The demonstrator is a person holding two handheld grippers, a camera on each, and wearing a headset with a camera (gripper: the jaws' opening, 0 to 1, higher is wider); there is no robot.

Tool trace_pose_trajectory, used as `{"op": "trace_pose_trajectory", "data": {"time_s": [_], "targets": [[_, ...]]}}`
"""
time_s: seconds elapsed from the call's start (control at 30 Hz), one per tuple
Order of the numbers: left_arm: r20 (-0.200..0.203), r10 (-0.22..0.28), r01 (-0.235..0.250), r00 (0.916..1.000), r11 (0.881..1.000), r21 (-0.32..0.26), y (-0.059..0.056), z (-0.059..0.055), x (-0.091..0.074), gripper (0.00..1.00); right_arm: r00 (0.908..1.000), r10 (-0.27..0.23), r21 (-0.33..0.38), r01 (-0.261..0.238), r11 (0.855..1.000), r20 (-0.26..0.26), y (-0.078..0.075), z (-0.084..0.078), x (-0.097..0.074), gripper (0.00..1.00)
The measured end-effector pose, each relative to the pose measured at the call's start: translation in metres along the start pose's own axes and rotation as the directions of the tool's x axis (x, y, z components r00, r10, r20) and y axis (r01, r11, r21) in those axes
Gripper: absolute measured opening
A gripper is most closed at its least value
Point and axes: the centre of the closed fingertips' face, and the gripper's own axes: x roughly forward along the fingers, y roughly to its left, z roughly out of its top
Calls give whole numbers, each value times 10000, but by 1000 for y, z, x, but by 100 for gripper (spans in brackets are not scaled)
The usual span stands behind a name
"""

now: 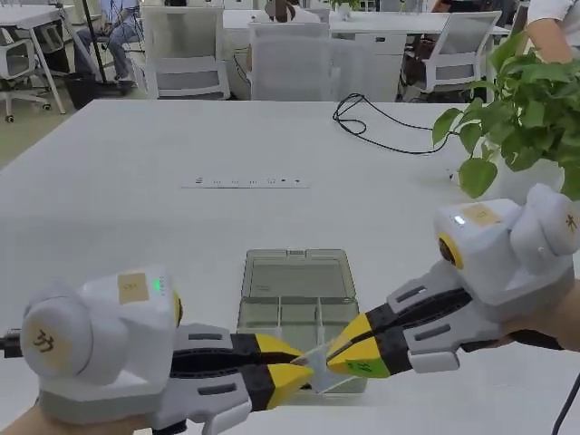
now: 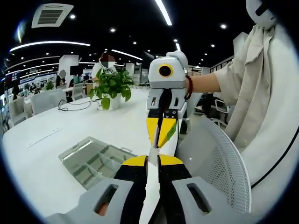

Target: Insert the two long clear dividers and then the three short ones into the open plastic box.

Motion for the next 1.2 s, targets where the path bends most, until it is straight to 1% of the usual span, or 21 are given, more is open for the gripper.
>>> {"op": "trace_pose_trajectory", "data": {"time_s": [0.27, 0.33, 0.5, 0.7, 0.9, 0.93, 1.0, 1.03, 1.13, 1.2], "targets": [[176, 560, -558, 9983, 9984, -111, 10, -2, -3, 18, 9963, -848, 10, 848, 9964, 104, -23, 1, -6, 2], [176, 720, -718, 9972, 9973, -136, 13, -3, -4, 21, 9943, -1064, -46, 1064, 9943, 93, -29, 0, -7, 2], [272, 1163, -1158, 9928, 9931, -198, 22, -3, -7, 31, 9900, -1413, -45, 1413, 9900, 31, -40, -2, -9, 2], [309, 1611, -1600, 9865, 9865, -338, 30, -5, -9, 41, 9808, -1944, -99, 1943, 9809, -135, -57, -8, -11, 2], [285, 2049, -2034, 9784, 9779, -476, 37, -9, -12, 49, 9739, -2245, -95, 2243, 9745, -325, -69, -13, -12, 2], [283, 2146, -2128, 9763, 9755, -558, 39, -10, -12, 50, 9711, -2355, -109, 2353, 9719, -397, -72, -15, -12, 2], [268, 2254, -2233, 9739, 9725, -664, 41, -11, -13, 54, 9686, -2437, -128, 2433, 9699, -486, -76, -17, -12, 2], [243, 2344, -2324, 9718, 9704, -664, 42, -12, -13, 55, 9634, -2609, -174, 2604, 9654, -622, -81, -20, -13, 2], [212, 2501, -2480, 9680, 9659, -744, 45, -14, -13, 60, 9594, -2714, -195, 2707, 9625, -768, -88, -25, -12, 2], [173, 2613, -2591, 9651, 9625, -807, 48, -15, -14, 63, 9554, -2793, -219, 2785, 9602, -955, -91, -28, -10, 2]]}}
